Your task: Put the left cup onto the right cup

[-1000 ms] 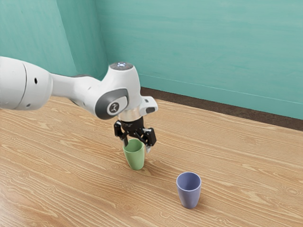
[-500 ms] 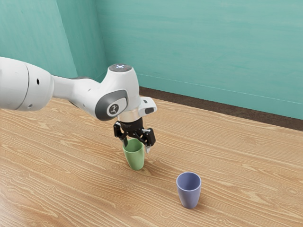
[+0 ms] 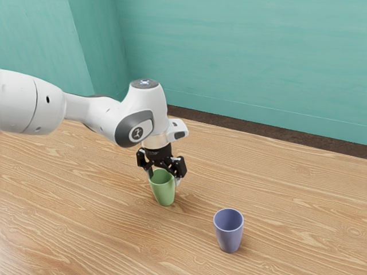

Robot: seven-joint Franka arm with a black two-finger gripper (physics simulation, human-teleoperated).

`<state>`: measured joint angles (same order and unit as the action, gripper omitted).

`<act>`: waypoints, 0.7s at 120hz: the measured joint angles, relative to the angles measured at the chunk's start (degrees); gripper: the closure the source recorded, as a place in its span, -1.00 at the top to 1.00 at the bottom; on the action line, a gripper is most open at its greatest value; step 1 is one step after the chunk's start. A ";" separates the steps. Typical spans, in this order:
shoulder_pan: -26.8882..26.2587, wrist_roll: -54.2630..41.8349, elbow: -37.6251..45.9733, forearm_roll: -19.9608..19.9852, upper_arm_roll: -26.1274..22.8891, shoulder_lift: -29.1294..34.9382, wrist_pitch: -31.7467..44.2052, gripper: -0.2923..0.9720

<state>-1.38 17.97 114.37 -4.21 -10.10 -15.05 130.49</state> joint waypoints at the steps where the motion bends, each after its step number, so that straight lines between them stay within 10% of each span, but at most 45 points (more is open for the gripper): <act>1: 0.00 0.00 0.00 0.00 0.00 -0.02 0.01 0.54; 84: -0.02 -0.22 -1.51 -0.31 0.00 -1.30 0.37 0.54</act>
<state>-1.40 17.75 112.86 -4.52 -10.11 -16.34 130.86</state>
